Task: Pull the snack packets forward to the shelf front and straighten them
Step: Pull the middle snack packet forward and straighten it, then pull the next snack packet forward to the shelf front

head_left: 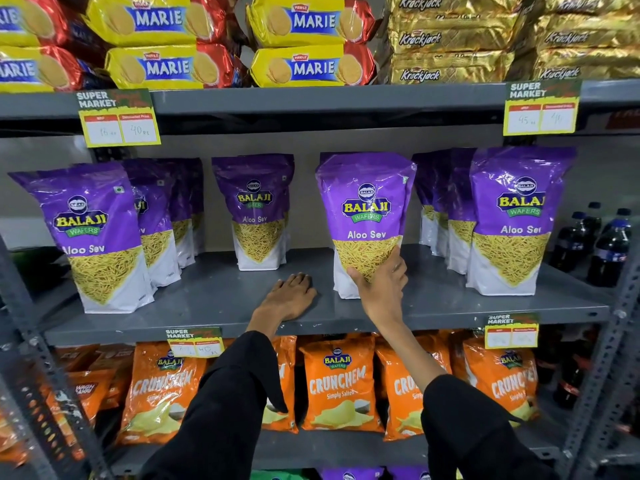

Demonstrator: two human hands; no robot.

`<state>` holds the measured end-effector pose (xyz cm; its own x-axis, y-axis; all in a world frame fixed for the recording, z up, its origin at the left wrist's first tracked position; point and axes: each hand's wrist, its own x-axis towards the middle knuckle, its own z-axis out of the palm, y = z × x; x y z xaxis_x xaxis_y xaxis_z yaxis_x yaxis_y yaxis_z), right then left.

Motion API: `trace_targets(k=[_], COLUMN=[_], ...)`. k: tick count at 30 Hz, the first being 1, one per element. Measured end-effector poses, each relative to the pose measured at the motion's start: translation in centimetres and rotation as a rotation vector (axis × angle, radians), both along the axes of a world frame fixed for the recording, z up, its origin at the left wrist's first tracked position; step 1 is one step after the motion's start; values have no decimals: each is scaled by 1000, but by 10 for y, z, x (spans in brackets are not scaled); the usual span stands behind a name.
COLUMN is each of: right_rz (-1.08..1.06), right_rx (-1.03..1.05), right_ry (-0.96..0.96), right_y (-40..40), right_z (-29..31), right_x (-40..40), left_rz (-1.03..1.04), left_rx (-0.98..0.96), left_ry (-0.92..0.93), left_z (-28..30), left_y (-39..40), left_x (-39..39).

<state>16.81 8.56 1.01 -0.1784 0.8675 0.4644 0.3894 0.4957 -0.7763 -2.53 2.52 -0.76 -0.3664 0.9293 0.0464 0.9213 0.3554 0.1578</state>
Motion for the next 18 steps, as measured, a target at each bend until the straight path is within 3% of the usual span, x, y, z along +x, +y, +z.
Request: trace_targets(k=[7, 10, 13, 18], right_rz=[28, -60, 74, 353], right_rx=[9, 244, 381, 245], right_ry=[62, 145, 253, 181], right_y=[-6, -21, -40, -60], right_z=[-6, -16, -22, -16], right_x=[6, 5, -11, -83], left_rz=[4, 53, 79, 148], left_rx=[76, 182, 209, 235], left_ry=[-33, -83, -75, -42], left_z=[7, 10, 9, 5], left_y=[-9, -21, -42, -92], left_x=[8, 9, -2, -60])
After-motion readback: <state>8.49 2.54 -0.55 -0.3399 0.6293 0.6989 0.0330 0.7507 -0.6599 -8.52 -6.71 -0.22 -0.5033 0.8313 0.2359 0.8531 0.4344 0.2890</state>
